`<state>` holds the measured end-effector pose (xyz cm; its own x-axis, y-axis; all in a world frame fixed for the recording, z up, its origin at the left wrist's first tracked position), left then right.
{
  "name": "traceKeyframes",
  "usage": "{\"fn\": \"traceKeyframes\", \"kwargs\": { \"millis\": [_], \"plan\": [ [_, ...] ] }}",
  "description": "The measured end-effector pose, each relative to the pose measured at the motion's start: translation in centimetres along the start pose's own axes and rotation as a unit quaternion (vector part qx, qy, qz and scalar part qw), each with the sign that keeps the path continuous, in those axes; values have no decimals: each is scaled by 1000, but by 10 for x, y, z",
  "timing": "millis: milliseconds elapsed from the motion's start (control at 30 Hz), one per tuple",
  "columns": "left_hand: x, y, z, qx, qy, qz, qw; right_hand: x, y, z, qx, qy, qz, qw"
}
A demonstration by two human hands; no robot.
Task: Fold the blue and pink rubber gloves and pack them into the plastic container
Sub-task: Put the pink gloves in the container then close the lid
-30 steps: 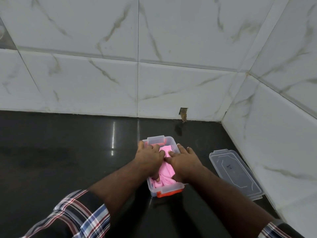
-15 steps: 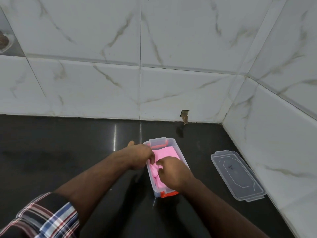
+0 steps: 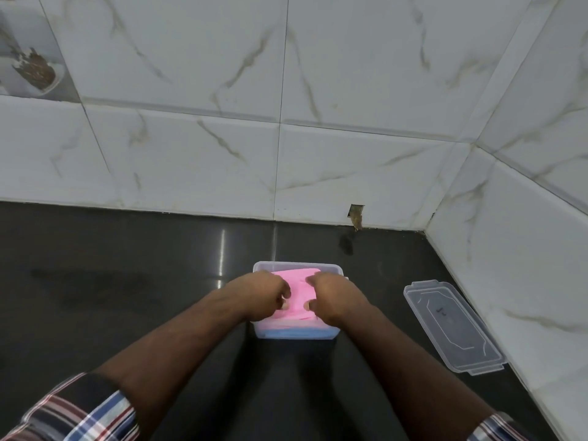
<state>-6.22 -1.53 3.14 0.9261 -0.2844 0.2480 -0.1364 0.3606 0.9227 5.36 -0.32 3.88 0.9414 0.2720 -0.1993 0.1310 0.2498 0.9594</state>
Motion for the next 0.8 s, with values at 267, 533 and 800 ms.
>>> {"fn": "traceKeyframes", "kwargs": {
  "millis": [267, 533, 800],
  "plan": [
    [-4, -5, -12, 39, 59, -222, 973, 1, -15, -23, -111, -12, 126, 986],
    [0, -7, -17, 39, 72, -243, 966, 1, -32, -34, -123, -16, 138, 983],
    [-3, -6, -17, 29, 66, -213, 974, 0, -28, -26, -89, -12, 119, 989]
  ]
}}
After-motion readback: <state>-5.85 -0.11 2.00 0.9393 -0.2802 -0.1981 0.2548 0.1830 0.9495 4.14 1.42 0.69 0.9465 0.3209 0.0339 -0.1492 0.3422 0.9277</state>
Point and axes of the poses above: each hand's wrist, its own z-axis away from the middle knuckle, its own y-axis out of the back of the hand, x = y × z, the point moved 9 cm from there along -z, towards the middle knuckle, and after that the axes turned 1 degree about -z, right-handed, at the moved point
